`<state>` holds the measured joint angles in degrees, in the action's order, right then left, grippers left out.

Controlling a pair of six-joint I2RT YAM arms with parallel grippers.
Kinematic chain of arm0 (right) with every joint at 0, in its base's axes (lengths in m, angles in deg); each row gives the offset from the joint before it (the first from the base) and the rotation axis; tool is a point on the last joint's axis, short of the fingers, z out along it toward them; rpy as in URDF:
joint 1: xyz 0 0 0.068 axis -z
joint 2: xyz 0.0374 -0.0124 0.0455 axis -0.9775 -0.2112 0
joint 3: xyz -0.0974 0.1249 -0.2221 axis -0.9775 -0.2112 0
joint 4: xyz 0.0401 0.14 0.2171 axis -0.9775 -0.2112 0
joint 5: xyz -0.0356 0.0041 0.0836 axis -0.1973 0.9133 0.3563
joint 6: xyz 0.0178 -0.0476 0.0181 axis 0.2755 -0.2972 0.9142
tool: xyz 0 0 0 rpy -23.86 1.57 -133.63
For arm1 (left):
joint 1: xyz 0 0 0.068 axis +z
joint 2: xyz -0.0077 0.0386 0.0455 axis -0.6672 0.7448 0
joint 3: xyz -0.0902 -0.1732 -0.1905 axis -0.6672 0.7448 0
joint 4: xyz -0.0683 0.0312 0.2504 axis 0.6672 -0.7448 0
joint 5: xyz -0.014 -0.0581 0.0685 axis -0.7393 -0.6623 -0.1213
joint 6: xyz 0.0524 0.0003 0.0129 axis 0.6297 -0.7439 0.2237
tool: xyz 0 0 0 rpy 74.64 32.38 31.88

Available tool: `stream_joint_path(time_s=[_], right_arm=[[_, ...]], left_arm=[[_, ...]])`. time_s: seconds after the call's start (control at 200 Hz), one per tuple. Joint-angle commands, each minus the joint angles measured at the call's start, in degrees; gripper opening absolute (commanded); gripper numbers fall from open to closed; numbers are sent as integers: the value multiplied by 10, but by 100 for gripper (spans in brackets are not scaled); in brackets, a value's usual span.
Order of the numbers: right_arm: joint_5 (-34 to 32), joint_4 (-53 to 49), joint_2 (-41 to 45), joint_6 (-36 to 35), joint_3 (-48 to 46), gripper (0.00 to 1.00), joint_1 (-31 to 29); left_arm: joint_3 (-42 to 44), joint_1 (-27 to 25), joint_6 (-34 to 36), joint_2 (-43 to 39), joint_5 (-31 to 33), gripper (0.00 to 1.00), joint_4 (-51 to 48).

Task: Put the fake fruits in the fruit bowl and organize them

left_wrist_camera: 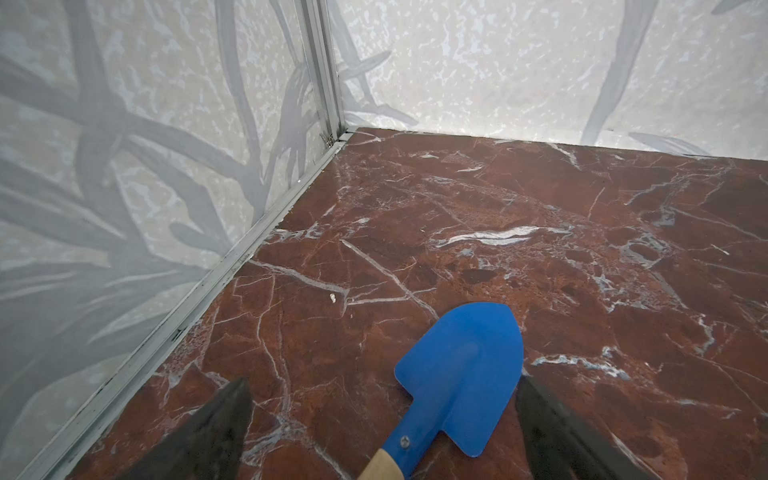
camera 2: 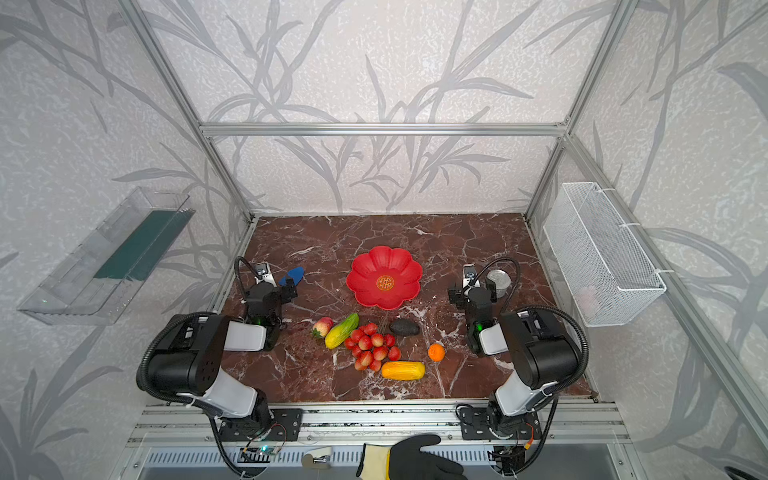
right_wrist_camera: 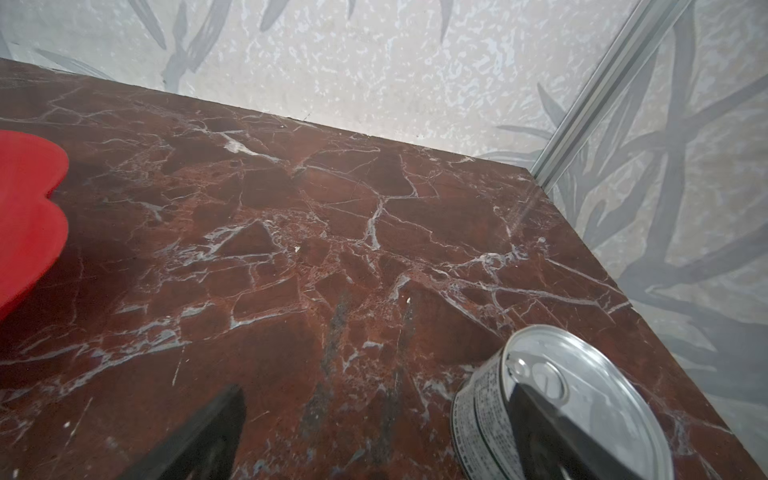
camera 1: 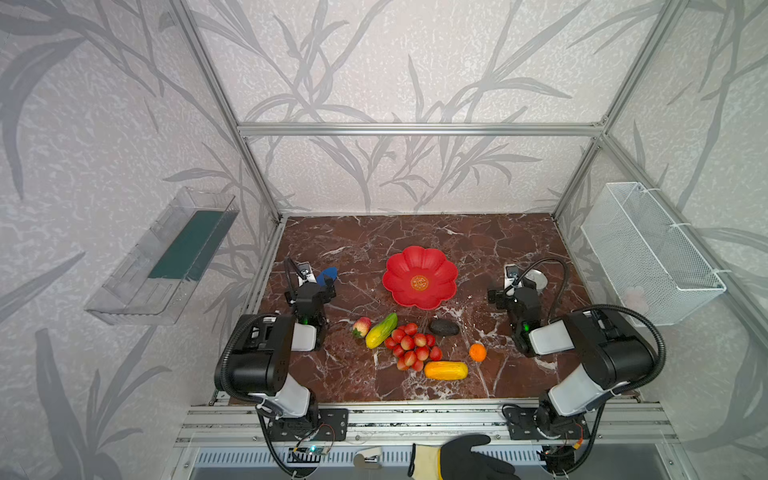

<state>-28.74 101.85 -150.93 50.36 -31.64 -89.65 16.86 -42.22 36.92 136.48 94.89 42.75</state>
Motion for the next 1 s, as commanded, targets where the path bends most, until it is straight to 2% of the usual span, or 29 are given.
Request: stream_joint_path(time_s=[0.0,0.86,0.995], right_arm=[[2,1,12,3,6,99,2],[2,4,12,3,5,99,3],[9,-4,23,1,3,99,2]], left_arm=[[-7,-2,0,-1,5,99,1],[-6,-2,-1,-1,3,99,1],[12,-2,-4,-17,8,99,24]])
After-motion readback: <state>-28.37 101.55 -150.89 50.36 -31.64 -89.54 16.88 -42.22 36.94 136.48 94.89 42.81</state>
